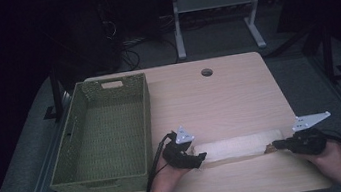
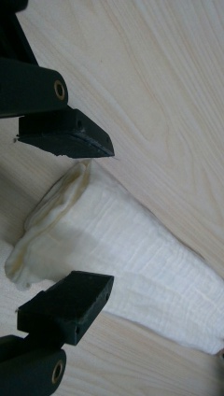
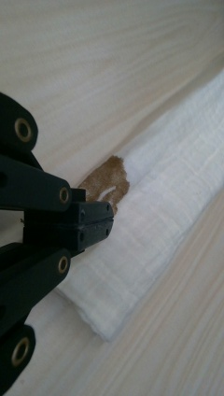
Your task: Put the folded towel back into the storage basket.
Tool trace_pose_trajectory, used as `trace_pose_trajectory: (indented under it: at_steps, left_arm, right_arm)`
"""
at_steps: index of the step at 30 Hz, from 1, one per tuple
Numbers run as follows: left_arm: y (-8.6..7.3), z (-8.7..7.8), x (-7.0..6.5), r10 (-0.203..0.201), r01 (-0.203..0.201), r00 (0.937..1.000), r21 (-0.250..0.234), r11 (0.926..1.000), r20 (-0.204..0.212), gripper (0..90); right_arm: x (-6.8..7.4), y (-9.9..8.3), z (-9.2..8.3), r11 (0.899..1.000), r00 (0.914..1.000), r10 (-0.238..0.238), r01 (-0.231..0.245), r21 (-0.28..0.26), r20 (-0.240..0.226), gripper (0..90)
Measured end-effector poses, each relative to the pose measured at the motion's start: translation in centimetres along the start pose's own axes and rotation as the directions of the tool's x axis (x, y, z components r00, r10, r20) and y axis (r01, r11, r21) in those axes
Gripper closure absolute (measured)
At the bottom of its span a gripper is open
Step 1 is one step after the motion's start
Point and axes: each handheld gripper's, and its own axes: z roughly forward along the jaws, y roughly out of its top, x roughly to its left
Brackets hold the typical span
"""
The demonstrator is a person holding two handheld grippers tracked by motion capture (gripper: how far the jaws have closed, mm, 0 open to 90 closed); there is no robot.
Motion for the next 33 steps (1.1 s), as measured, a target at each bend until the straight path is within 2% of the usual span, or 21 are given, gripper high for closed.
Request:
trace_pose_trajectory:
  at_steps: [12, 17, 19, 24, 30, 33]
  left_arm:
    - [0.1, 0.1, -0.1, 0.001, -0.001, 1.0000, -0.001, 1.0000, 0.001, 31.5]
    - [0.1, 0.1, 0.0, 0.001, -0.001, 1.0000, -0.002, 1.0000, 0.000, 31.6]
    - [0.1, 0.1, 0.0, 0.001, -0.001, 1.0000, -0.001, 1.0000, 0.000, 31.6]
    - [0.1, 0.1, 0.0, -0.001, 0.001, 1.0000, 0.001, 1.0000, -0.002, 31.6]
    - [0.1, 0.1, 0.1, -0.004, 0.004, 1.0000, -0.002, 1.0000, -0.003, 31.6]
    - [0.2, 0.2, 0.2, -0.002, 0.002, 1.0000, 0.005, 1.0000, 0.005, 32.8]
  right_arm:
    - [-2.4, 2.2, 1.7, 1.000, 0.9995, -0.014, 0.014, -0.005, 0.030, 89.9]
    - [-3.7, 3.5, 2.7, 1.000, 0.9990, -0.023, 0.023, -0.010, 0.039, 89.9]
    - [-4.0, 4.0, 3.2, 1.000, 0.9991, -0.015, 0.015, -0.007, 0.039, 89.9]
    - [-4.6, 5.4, 4.5, 1.000, 0.9985, -0.029, 0.030, -0.009, 0.047, 89.8]
    - [-5.5, 7.0, 6.2, 0.999, 0.9982, -0.043, 0.045, -0.027, 0.040, 89.9]
    - [-6.0, 7.4, 6.9, 0.998, 0.9991, -0.030, 0.031, -0.046, 0.029, 89.9]
